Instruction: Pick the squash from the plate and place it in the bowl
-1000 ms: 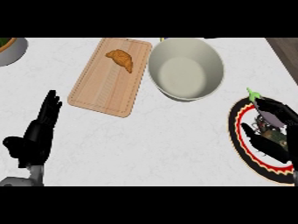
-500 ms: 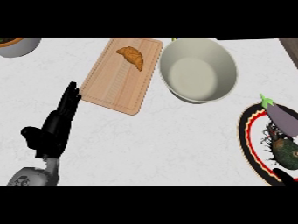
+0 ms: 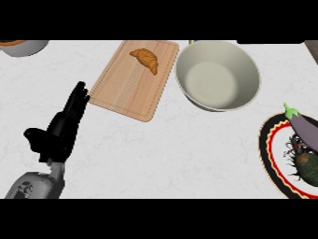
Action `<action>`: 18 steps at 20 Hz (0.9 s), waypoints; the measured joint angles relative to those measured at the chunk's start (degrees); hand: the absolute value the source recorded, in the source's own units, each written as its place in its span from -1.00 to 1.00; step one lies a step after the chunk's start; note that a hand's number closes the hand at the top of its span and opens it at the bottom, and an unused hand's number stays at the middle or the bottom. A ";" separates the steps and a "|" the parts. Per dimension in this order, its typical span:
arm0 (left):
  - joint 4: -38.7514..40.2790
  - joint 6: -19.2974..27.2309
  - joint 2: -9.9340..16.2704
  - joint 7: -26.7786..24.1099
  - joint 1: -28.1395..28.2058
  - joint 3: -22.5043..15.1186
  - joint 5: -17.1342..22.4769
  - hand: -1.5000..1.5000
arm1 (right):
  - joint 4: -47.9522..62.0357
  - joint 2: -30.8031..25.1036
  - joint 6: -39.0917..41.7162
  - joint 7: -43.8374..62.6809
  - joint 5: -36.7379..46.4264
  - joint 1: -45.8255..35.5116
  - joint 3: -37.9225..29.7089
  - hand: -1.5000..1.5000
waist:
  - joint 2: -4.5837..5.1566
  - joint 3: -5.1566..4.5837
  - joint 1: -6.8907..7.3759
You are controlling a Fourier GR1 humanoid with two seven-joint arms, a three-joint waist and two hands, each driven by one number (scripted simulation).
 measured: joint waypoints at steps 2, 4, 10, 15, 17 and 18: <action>0.58 -0.54 -0.19 -0.36 -0.11 0.38 0.15 0.00 | 0.29 -1.78 1.70 4.62 0.15 -0.40 -0.24 -1.00 | 0.05 0.00 0.26; 0.17 -0.21 -0.76 0.13 -0.10 0.02 -0.42 0.00 | 1.32 -3.57 4.08 8.34 -0.63 -1.23 -0.70 -1.00 | 0.06 0.04 0.45; 1.58 0.20 -2.66 0.51 -1.31 -0.14 -2.19 0.00 | 3.38 -4.36 8.74 16.13 2.06 -2.88 2.06 -1.00 | 0.06 0.07 0.51; 1.21 -1.37 -2.89 0.94 -1.03 1.39 -2.61 0.00 | 7.47 -1.28 13.80 13.48 2.67 -3.42 1.45 -1.00 | -0.01 0.10 0.38; 1.46 -1.87 -3.40 1.55 -1.91 2.14 -2.85 0.00 | 8.48 0.63 15.34 11.89 3.73 -3.41 1.21 -1.00 | -0.02 0.11 0.31; 2.05 -2.05 -3.83 1.18 -2.17 2.37 -3.21 0.00 | 8.78 1.59 16.09 11.55 4.07 -3.68 1.08 -1.00 | -0.02 0.11 0.29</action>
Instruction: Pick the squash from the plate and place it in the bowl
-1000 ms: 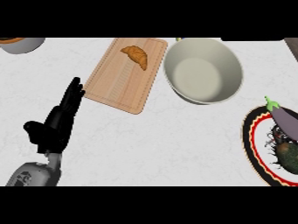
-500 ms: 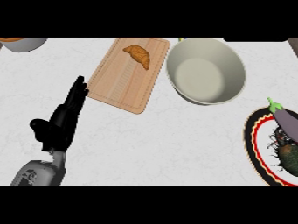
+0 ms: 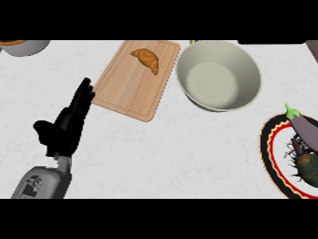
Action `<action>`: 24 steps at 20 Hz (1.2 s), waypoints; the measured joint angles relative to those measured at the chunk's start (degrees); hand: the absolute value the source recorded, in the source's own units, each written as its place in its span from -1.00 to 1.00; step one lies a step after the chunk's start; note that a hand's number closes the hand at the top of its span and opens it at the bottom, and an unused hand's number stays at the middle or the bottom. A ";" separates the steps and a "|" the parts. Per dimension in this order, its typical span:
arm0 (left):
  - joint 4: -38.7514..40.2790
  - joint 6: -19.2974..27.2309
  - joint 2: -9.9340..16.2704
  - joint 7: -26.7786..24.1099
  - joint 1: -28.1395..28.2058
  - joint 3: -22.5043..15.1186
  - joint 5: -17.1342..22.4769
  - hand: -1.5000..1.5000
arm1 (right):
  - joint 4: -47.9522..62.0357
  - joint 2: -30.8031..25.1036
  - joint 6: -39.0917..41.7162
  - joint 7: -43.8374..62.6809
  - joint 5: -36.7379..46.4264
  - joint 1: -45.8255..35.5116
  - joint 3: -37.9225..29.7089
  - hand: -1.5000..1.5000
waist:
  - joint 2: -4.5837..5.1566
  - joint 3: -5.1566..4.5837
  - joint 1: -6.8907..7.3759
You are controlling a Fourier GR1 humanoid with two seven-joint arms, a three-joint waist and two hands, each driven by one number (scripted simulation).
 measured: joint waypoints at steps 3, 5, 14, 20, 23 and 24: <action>0.25 -0.31 -0.85 -0.43 0.66 0.27 -0.73 0.00 | 0.18 2.29 2.28 -2.88 -1.40 0.75 -2.41 -1.00 | -0.03 0.00 -0.08; -0.78 -0.63 -0.89 0.67 0.73 0.59 -1.09 0.00 | 1.08 3.43 3.40 -3.19 -1.85 -1.03 -3.22 -1.00 | -0.03 -0.01 0.01; -2.49 -1.91 -2.50 1.01 2.34 1.54 -2.81 0.00 | 1.67 10.09 8.89 -7.16 -3.41 -1.33 -6.70 -1.00 | -0.04 -0.01 0.03; -3.43 -3.06 -3.31 2.34 2.06 2.53 -3.74 0.00 | 4.61 13.67 11.18 -7.35 -2.06 -4.09 -7.13 -1.00 | -0.01 0.00 0.11; -2.70 -3.00 -4.25 1.57 2.24 2.58 -4.87 0.00 | 6.78 15.62 11.68 -8.50 -0.91 -5.13 -7.20 -1.00 | 0.00 -0.01 0.10; -3.26 -3.68 -3.86 1.96 2.41 3.17 -4.58 0.00 | 7.50 15.71 12.36 -8.92 -1.19 -5.32 -7.97 -1.00 | 0.00 0.00 0.11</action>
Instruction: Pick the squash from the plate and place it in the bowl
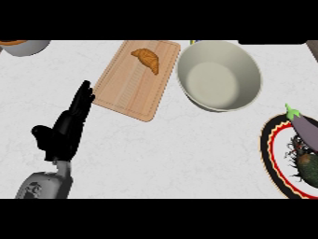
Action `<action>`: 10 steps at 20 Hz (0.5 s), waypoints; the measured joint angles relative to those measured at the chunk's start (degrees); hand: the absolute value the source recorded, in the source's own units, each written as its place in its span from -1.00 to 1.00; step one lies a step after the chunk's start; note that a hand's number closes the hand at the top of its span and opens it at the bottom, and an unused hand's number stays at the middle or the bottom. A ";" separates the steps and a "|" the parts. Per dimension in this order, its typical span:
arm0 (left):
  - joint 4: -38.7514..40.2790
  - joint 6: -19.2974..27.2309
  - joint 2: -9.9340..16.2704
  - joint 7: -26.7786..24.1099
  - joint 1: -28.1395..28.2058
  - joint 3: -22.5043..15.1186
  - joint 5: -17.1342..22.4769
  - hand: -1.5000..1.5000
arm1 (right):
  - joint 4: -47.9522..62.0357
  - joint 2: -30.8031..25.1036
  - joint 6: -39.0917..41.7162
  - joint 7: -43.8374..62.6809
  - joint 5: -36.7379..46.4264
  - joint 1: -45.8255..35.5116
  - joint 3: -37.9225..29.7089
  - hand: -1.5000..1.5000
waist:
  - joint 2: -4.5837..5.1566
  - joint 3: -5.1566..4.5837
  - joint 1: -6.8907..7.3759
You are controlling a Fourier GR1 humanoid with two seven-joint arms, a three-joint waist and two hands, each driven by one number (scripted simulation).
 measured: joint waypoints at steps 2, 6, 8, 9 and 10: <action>-0.02 -0.87 0.15 -0.79 0.72 0.77 0.30 0.00 | 3.55 0.54 0.40 -2.57 0.87 -1.26 -0.56 -1.00 | 0.00 -0.01 0.05; -0.12 -0.81 -1.24 -0.86 0.99 0.48 -1.19 0.00 | 7.63 2.36 0.21 -5.19 3.51 -3.37 -0.57 -1.00 | 0.00 0.00 0.06; 0.30 -0.58 -1.86 -0.77 0.71 0.34 -1.81 0.00 | 8.59 2.32 -0.36 -4.94 5.33 -4.08 -0.62 -1.00 | 0.02 0.00 0.06; -0.08 -0.23 -2.35 -1.10 1.52 -0.21 -2.33 0.00 | 9.94 2.11 -0.65 -5.86 6.45 -3.98 -0.84 -1.00 | 0.01 -0.01 0.10; -0.85 -0.46 -2.13 -0.81 2.00 -0.09 -2.21 0.00 | 10.67 2.27 -1.70 -5.55 8.19 -4.38 -0.52 -1.00 | 0.01 0.00 0.16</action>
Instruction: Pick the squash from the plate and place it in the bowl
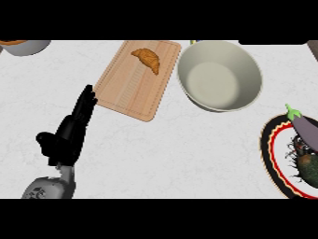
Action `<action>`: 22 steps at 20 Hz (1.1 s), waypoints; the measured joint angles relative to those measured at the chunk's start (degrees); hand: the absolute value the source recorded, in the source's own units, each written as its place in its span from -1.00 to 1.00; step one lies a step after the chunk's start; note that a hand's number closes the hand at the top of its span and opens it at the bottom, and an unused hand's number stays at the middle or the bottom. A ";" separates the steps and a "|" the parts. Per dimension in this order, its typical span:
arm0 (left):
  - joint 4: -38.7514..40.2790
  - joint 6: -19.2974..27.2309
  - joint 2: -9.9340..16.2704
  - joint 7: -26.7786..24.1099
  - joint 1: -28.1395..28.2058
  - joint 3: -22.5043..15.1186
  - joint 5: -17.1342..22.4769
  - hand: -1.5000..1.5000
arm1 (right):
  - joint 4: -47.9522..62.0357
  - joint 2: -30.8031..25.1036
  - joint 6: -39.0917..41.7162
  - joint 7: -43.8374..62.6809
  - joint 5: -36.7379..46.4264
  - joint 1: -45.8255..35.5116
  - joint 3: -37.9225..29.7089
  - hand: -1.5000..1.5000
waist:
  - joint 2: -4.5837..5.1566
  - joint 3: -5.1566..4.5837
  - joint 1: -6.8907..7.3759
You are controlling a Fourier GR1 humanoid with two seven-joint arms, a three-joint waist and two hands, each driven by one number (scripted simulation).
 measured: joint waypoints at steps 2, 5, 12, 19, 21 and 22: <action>0.35 -0.01 -0.25 0.45 -0.68 0.08 -0.32 0.00 | 0.95 0.11 -1.25 0.36 2.78 -0.36 0.50 -1.00 | 0.01 0.00 -0.03; 1.27 -0.95 0.03 -0.44 -0.76 1.22 -0.11 0.00 | 3.41 0.00 -2.07 0.40 5.83 -1.67 0.90 -1.00 | 0.02 0.00 -0.04; -0.93 -2.00 -0.16 1.53 -0.56 1.99 -0.51 0.00 | 10.43 -1.78 0.27 -4.55 7.76 -4.31 0.60 1.00 | -0.08 -0.15 -0.02; -0.19 -2.37 -0.63 0.54 -0.51 2.36 -0.78 0.00 | 10.01 -2.61 -0.74 -9.85 14.44 -4.76 4.76 1.00 | -0.39 -0.73 -0.26; -0.53 -2.43 -0.43 1.47 -1.03 2.58 -0.89 0.00 | 8.59 -1.03 -1.89 -8.66 15.97 -5.08 6.24 1.00 | -0.49 -0.95 -0.36; -0.61 -2.58 -0.49 1.65 -1.10 2.38 -0.86 0.00 | 6.98 1.07 -3.05 -6.28 17.30 -6.19 8.18 1.00 | -0.51 -1.03 -0.09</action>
